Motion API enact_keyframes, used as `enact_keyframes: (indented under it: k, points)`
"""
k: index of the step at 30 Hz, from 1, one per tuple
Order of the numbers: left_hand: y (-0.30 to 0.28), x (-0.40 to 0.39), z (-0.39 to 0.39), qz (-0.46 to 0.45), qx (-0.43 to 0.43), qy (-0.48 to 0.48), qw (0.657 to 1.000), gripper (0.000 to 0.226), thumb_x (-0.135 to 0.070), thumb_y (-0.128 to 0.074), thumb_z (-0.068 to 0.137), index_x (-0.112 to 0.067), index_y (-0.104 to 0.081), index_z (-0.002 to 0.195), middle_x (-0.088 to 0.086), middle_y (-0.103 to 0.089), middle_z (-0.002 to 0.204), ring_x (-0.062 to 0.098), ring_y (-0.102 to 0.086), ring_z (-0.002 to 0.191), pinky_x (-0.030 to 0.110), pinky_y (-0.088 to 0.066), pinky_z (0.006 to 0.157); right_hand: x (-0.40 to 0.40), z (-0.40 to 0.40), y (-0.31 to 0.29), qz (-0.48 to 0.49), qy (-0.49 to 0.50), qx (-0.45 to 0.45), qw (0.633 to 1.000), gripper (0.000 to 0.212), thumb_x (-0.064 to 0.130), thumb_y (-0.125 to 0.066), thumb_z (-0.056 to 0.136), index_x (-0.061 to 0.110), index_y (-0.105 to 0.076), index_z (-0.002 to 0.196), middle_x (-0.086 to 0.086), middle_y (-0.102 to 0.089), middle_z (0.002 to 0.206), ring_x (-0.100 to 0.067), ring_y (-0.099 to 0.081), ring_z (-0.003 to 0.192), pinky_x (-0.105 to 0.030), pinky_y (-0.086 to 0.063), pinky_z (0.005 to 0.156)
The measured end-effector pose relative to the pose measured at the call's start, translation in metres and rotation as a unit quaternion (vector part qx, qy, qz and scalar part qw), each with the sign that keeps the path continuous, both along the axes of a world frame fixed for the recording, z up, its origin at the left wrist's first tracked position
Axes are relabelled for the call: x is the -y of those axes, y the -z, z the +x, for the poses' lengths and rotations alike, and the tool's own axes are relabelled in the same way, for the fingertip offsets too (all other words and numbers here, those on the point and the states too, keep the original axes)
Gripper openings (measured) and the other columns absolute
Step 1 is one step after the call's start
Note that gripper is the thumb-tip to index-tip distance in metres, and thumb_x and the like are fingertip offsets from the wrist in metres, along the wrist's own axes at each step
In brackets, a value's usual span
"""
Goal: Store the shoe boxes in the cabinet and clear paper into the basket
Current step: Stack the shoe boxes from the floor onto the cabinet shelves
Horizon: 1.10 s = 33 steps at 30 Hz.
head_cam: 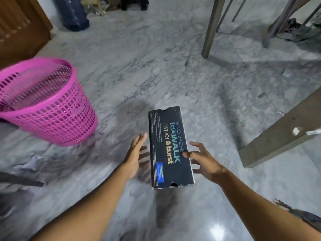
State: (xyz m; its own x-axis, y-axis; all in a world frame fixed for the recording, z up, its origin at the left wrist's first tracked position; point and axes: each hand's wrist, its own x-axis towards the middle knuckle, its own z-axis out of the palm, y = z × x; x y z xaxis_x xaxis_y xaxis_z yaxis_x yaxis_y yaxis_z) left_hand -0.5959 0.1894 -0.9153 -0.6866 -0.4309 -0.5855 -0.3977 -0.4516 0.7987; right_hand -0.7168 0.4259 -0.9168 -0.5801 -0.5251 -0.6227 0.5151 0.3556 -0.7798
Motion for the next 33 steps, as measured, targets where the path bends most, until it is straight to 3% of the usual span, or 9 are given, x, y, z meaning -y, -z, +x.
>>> enact_keyframes:
  k: [3, 6, 10, 12, 15, 22, 27, 30, 33]
  points:
    - [-0.033, 0.021, 0.026, -0.006, -0.026, -0.008, 1.0, 0.081, -0.081, -0.077, 0.059, -0.051, -0.057, 0.132, 0.005, -0.074, 0.122, 0.027, -0.071, 0.107, 0.045, -0.06, 0.086, 0.01, 0.031, -0.019, -0.02, -0.084, 0.009, 0.996, 0.091, 0.039, -0.09, 0.061, 0.038, -0.045, 0.14, -0.013, -0.067, 0.13, -0.038, -0.063, 0.125, -0.061, -0.049, 0.103]
    - [-0.062, 0.035, 0.061, -0.031, -0.043, -0.013, 0.999, 0.076, -0.077, -0.08, 0.062, -0.042, -0.062, 0.126, -0.003, -0.077, 0.12, 0.024, -0.072, 0.112, 0.051, -0.055, 0.102, 0.03, 0.056, -0.054, -0.007, -0.176, -0.028, 0.984, 0.098, 0.044, -0.092, 0.062, 0.043, -0.039, 0.146, -0.007, -0.069, 0.13, -0.033, -0.063, 0.126, -0.061, -0.04, 0.115]
    - [-0.11, 0.051, 0.123, -0.089, -0.077, -0.039, 0.992, 0.032, -0.061, -0.069, 0.085, -0.045, -0.058, 0.112, -0.024, -0.066, 0.111, 0.001, -0.059, 0.109, 0.027, -0.044, 0.084, 0.081, 0.083, -0.128, -0.019, -0.22, -0.098, 0.97, 0.129, 0.078, -0.086, 0.048, 0.051, -0.021, 0.157, 0.005, -0.06, 0.141, -0.024, -0.064, 0.123, -0.054, -0.035, 0.117]
    - [-0.129, 0.063, 0.158, -0.096, -0.104, -0.046, 0.989, 0.046, -0.067, -0.075, 0.077, -0.052, -0.061, 0.117, -0.02, -0.07, 0.123, 0.011, -0.06, 0.125, 0.042, -0.047, 0.102, 0.11, 0.098, -0.166, -0.039, -0.241, -0.134, 0.96, 0.131, 0.083, -0.081, 0.049, 0.054, -0.016, 0.158, 0.008, -0.058, 0.137, -0.025, -0.063, 0.124, -0.052, -0.041, 0.114]
    - [-0.153, 0.076, 0.211, -0.106, -0.148, -0.062, 0.981, 0.066, -0.065, -0.079, 0.07, -0.045, -0.059, 0.129, -0.007, -0.072, 0.13, 0.023, -0.067, 0.124, 0.061, -0.044, 0.11, 0.152, 0.128, -0.213, -0.062, -0.28, -0.173, 0.942, 0.116, 0.077, -0.075, 0.058, 0.054, -0.017, 0.156, 0.009, -0.062, 0.129, -0.025, -0.067, 0.118, -0.051, -0.047, 0.11]
    - [-0.234, 0.112, 0.352, -0.149, -0.189, -0.159, 0.958, 0.064, -0.051, -0.081, 0.074, -0.034, -0.062, 0.132, 0.007, -0.072, 0.13, 0.032, -0.069, 0.12, 0.06, -0.048, 0.108, 0.239, 0.247, -0.291, -0.116, -0.368, -0.228, 0.894, 0.091, 0.066, -0.08, 0.059, 0.043, -0.044, 0.139, -0.013, -0.067, 0.131, -0.031, -0.07, 0.113, -0.041, -0.057, 0.092]
    - [-0.287, 0.141, 0.445, -0.184, -0.223, -0.222, 0.931, 0.073, -0.05, -0.075, 0.084, -0.027, -0.05, 0.148, 0.014, -0.059, 0.147, 0.038, -0.057, 0.134, 0.066, -0.039, 0.114, 0.301, 0.325, -0.341, -0.178, -0.369, -0.225, 0.884, 0.068, 0.058, -0.079, 0.068, 0.033, -0.054, 0.125, -0.022, -0.066, 0.114, -0.03, -0.061, 0.093, -0.041, -0.057, 0.086]
    - [-0.306, 0.14, 0.488, -0.17, -0.228, -0.249, 0.926, 0.087, -0.04, -0.087, 0.071, -0.009, -0.053, 0.146, 0.02, -0.069, 0.131, 0.035, -0.07, 0.116, 0.047, -0.06, 0.091, 0.342, 0.363, -0.373, -0.205, -0.359, -0.242, 0.878, 0.044, 0.046, -0.072, 0.091, 0.029, -0.054, 0.128, -0.017, -0.07, 0.116, -0.036, -0.071, 0.102, -0.043, -0.058, 0.085]
    - [-0.315, 0.133, 0.524, -0.144, -0.216, -0.254, 0.932, 0.084, -0.033, -0.09, 0.061, -0.003, -0.062, 0.134, 0.022, -0.075, 0.115, 0.032, -0.076, 0.097, 0.036, -0.062, 0.074, 0.38, 0.397, -0.412, -0.238, -0.348, -0.256, 0.87, 0.049, 0.048, -0.071, 0.091, 0.028, -0.055, 0.133, -0.007, -0.076, 0.107, -0.023, -0.073, 0.093, -0.041, -0.059, 0.084]
